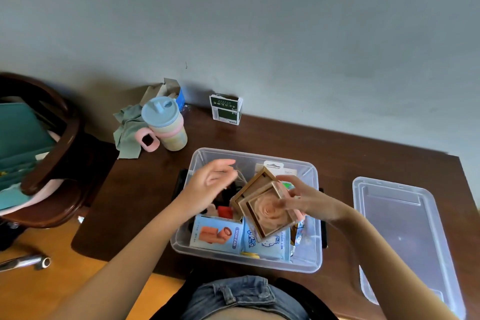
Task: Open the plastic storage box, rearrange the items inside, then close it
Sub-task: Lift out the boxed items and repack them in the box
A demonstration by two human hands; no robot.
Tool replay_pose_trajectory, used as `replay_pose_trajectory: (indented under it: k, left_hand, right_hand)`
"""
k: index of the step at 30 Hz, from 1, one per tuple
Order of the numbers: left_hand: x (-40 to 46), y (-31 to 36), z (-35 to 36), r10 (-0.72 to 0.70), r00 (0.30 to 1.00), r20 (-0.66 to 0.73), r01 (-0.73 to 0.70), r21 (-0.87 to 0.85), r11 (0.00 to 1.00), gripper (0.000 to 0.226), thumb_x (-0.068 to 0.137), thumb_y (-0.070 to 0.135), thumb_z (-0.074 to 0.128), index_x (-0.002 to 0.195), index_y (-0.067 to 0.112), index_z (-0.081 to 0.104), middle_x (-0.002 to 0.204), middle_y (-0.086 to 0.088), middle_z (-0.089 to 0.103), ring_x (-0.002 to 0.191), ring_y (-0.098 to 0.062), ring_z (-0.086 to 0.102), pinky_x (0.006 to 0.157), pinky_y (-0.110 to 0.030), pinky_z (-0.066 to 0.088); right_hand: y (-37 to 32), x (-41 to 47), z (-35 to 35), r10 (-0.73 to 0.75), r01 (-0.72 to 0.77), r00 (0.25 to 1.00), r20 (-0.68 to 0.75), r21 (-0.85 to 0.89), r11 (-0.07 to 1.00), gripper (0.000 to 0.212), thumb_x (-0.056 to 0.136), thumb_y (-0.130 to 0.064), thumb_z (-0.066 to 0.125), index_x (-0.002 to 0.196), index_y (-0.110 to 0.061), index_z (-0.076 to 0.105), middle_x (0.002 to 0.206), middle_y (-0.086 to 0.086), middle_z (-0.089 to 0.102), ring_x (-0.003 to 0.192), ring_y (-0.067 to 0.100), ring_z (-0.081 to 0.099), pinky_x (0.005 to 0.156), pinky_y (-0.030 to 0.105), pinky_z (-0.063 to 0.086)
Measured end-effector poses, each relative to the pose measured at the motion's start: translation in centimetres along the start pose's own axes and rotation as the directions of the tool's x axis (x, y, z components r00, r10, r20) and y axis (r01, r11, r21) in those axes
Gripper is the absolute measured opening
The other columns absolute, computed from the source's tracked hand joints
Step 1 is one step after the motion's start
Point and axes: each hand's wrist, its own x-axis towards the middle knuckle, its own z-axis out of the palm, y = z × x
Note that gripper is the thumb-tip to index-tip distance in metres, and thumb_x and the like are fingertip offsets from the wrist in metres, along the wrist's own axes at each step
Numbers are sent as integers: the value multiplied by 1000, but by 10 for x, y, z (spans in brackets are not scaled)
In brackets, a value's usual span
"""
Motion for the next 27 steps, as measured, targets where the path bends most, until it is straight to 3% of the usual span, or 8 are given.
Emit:
replay_pose_trajectory:
  k: [2,4,8,10,12,17,23,27]
  left_hand:
    - [6,-11,-10,-62,989,-130,85,179,980,18,96,27,53,113,28,59,114,8,63,110,-7,59,87,-12,44]
    - [9,-21,-19,-95,981,-169,154,383,911,23,99,21,48,119,23,59,116,3,63,104,-8,58,79,-11,41]
    - [18,-31,-19,-150,983,-103,182,616,766,33,101,19,40,132,18,52,127,-2,60,103,-15,61,86,-28,50]
    - [26,-37,-13,-218,975,-42,191,654,732,39,101,19,40,139,16,45,131,-6,56,102,-18,60,91,-34,48]
    - [35,-45,-6,-285,959,-1,208,687,697,47,100,19,42,146,13,33,142,-11,43,121,-23,52,101,-33,42]
    - [60,-64,9,-401,912,-85,320,758,568,62,98,16,45,151,11,13,155,-14,19,140,-32,27,110,-39,34]
    - [71,-69,11,-456,888,-62,327,781,532,59,97,20,48,148,8,21,152,-17,21,130,-33,41,102,-37,41]
    - [65,-63,14,-390,915,-104,274,869,411,53,93,15,52,142,12,30,145,-18,23,119,-32,48,89,-33,49]
  right_hand:
    - [10,-7,2,-20,21,1000,17,-58,998,67,79,-37,71,133,-32,32,115,-4,59,99,4,64,79,17,52]
    - [16,-11,6,-23,19,999,-24,-135,991,62,81,-42,70,132,-37,34,121,-8,56,102,6,62,81,18,52]
    - [11,-13,10,-138,-20,954,-267,-516,856,61,75,-55,68,129,-39,45,130,-13,44,113,4,47,93,22,40]
    - [4,-14,10,-195,-7,937,-291,-571,821,54,77,-49,69,126,-35,50,136,-11,42,119,6,44,97,23,37]
    - [-4,-14,10,-197,8,943,-268,-573,819,48,80,-42,68,125,-33,52,138,-9,43,121,7,43,100,25,37]
    - [-18,-6,12,-217,13,914,-342,-512,859,32,88,-34,61,120,-29,57,131,-6,51,112,7,49,95,26,45]
    - [-36,8,13,-285,77,888,-361,-495,866,24,91,-33,56,113,-24,63,119,-8,60,104,4,52,92,26,46]
    - [-56,31,18,-323,114,906,-272,-578,808,22,93,-22,51,109,-20,66,113,-4,64,101,10,57,90,28,47]
